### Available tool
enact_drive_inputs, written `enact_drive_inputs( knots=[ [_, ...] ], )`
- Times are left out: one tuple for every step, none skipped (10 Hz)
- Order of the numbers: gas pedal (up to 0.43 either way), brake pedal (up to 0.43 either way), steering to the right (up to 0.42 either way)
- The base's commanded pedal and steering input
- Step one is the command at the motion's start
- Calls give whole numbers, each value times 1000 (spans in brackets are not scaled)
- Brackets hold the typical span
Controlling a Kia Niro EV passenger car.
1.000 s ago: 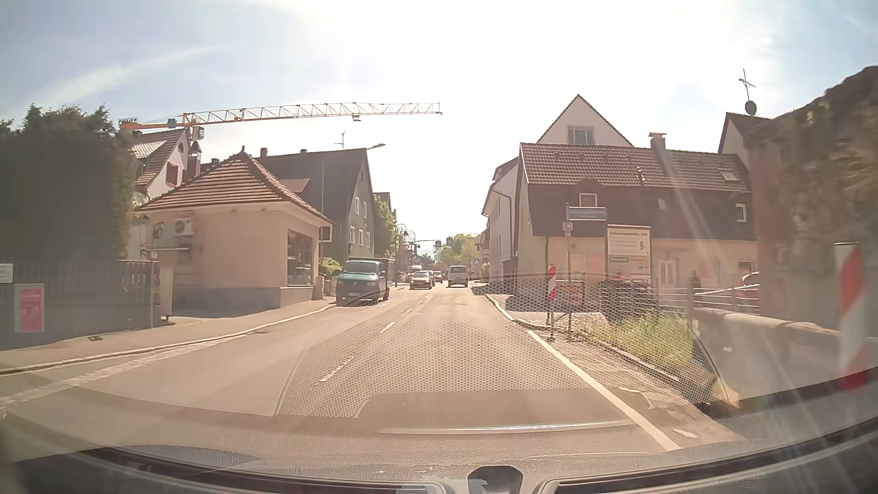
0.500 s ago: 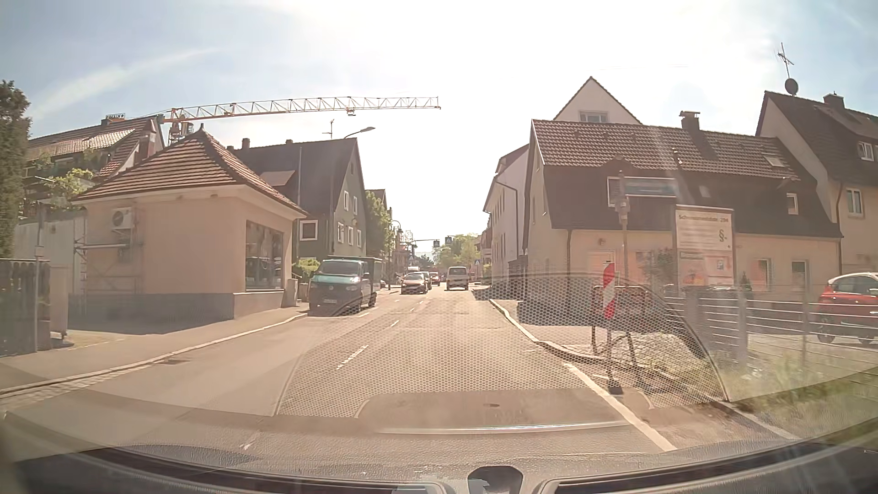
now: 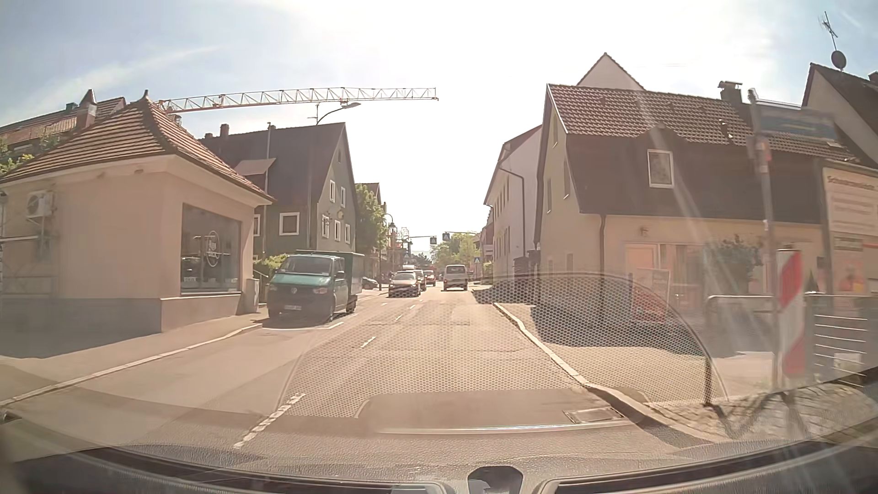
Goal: Follow the waypoints while adhering to traffic rules and regulations
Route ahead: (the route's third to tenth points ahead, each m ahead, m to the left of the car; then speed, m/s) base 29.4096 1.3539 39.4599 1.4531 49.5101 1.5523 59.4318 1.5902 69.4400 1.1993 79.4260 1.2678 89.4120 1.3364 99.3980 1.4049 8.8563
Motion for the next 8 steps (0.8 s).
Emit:
enact_drive_inputs(
  knots=[
    [0, 0, 3],
    [0, 0, 3],
    [0, 0, 3],
    [0, 0, 4],
    [0, 0, 4],
    [0, 0, 4],
    [0, 0, 4],
    [0, 0, 4]
  ],
)
